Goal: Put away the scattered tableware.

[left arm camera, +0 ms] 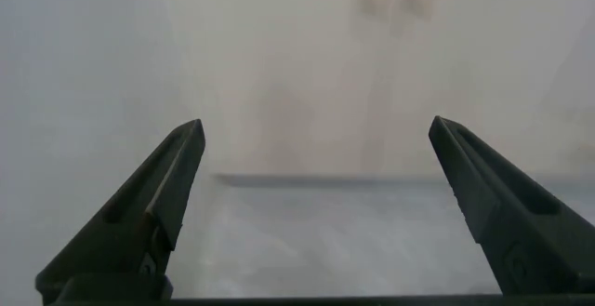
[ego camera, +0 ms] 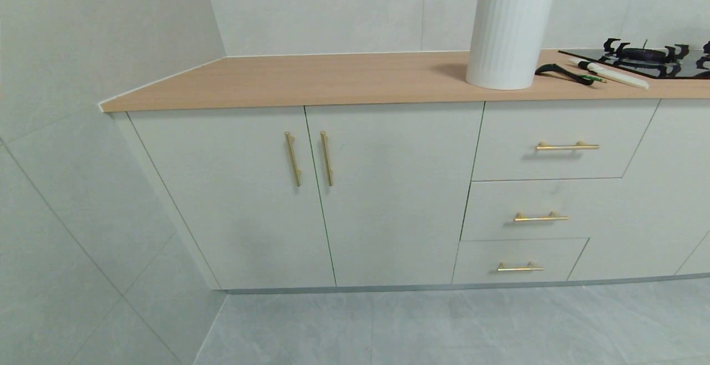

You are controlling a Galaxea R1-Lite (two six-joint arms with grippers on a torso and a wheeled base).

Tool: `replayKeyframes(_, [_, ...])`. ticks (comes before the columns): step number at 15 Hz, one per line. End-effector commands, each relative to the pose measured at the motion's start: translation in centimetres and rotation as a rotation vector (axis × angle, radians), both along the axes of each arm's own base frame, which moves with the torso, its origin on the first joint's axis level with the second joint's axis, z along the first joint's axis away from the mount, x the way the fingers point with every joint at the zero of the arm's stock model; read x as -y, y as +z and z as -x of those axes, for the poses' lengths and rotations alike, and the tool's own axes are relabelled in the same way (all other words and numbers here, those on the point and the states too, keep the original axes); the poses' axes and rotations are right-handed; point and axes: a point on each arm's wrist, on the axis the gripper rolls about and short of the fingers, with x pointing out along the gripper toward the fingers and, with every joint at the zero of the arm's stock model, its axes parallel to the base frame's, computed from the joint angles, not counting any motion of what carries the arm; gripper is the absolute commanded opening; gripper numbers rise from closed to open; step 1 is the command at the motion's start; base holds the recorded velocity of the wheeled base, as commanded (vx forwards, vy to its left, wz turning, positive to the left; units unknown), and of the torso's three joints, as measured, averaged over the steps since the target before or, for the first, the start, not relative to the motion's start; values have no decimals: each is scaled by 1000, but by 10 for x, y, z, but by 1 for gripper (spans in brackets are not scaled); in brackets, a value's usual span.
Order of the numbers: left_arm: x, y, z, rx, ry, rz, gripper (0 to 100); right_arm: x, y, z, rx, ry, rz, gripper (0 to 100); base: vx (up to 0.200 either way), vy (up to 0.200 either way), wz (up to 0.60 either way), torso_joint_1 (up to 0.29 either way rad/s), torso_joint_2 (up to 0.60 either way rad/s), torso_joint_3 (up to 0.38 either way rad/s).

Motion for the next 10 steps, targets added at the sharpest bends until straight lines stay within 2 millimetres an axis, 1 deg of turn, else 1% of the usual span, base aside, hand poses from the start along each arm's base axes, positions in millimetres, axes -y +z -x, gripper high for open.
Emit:
replayKeyframes(1, [1,-2,0,-14,-24,1,100,0,-2,-1,-13,5,0,100,0,0,0,0,0,0])
replayKeyframes(10, [0,-2,0,-13,-21,7,100,0,-2,-1,-13,7,-28,100,0,0,0,0,0,0])
